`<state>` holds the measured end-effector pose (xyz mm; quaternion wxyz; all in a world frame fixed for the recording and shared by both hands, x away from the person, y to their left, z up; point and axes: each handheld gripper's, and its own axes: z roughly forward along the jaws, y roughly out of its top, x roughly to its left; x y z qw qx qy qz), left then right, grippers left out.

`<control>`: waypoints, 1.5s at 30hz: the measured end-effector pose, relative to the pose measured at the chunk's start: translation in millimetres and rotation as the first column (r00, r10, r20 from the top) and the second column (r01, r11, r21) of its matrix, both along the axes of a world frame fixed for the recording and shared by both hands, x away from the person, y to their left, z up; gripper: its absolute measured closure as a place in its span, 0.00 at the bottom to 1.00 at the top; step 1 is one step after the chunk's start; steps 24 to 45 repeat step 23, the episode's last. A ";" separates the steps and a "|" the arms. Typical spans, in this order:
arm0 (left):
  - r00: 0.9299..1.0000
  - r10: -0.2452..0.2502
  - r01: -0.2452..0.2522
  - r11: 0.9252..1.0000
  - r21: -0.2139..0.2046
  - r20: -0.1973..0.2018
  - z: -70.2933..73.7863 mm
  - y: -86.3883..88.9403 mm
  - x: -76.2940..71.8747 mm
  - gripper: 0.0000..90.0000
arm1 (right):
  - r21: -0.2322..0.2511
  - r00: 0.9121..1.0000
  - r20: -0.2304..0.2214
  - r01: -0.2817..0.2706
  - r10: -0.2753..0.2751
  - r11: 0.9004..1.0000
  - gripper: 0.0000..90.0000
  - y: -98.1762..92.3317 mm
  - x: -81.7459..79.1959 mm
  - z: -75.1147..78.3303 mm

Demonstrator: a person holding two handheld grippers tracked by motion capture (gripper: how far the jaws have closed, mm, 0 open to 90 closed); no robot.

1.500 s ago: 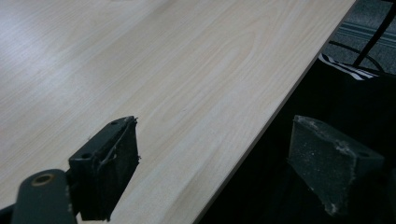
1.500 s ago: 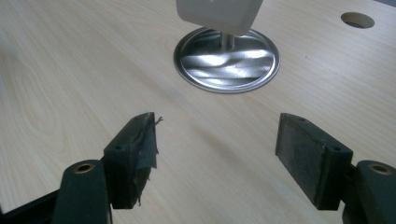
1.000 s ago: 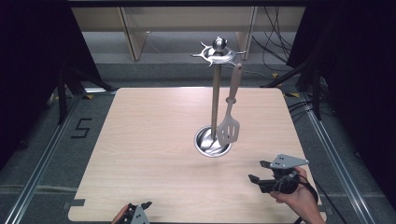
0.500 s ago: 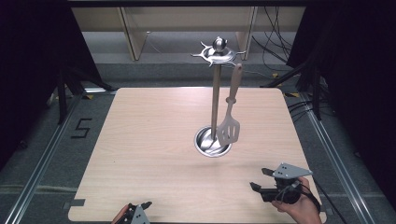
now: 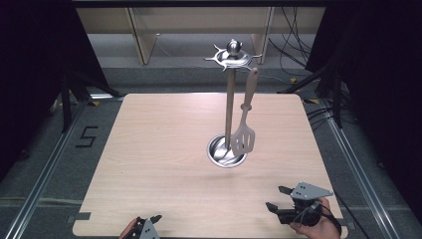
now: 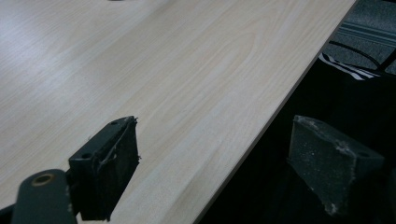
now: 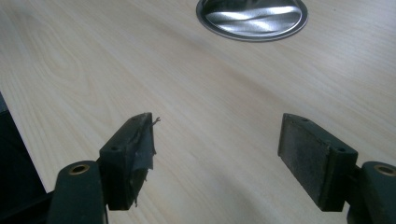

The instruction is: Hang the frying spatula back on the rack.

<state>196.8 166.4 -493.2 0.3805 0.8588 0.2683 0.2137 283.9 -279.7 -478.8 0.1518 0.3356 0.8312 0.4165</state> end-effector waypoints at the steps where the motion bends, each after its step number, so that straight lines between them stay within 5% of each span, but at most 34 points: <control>1: 1.000 0.001 -0.001 1.000 -0.001 0.000 -0.1 -0.1 -0.1 0.17 | -0.002 1.000 -0.014 0.019 -0.019 1.000 0.31 -0.1 -2.2 -0.2; 3: 1.000 0.000 0.000 1.000 -0.001 -0.002 -0.2 -0.1 0.0 0.17 | 0.006 0.999 -0.032 0.030 -0.030 1.000 0.31 0.4 -6.2 -0.5; 4: 1.000 -0.001 0.001 1.000 0.000 -0.001 -0.2 -0.1 0.0 0.17 | -0.003 1.000 -0.001 0.012 -0.012 1.000 0.31 -1.2 -4.8 -1.3; 10: 1.000 0.001 -0.001 1.000 0.002 0.001 0.1 0.1 0.0 0.17 | -0.020 1.000 0.015 0.018 -0.017 1.000 0.31 -2.5 -10.1 -1.7; 12: 1.000 0.000 0.000 1.000 0.000 -0.001 0.1 -0.2 -0.3 0.17 | -0.014 1.000 -0.010 0.015 -0.015 1.000 0.31 -3.1 -11.6 -2.4; 45: 1.000 0.006 -0.006 1.000 0.004 0.003 -0.4 0.3 0.5 0.17 | -0.020 1.000 0.004 0.029 -0.029 0.999 0.31 -8.1 -11.6 -6.2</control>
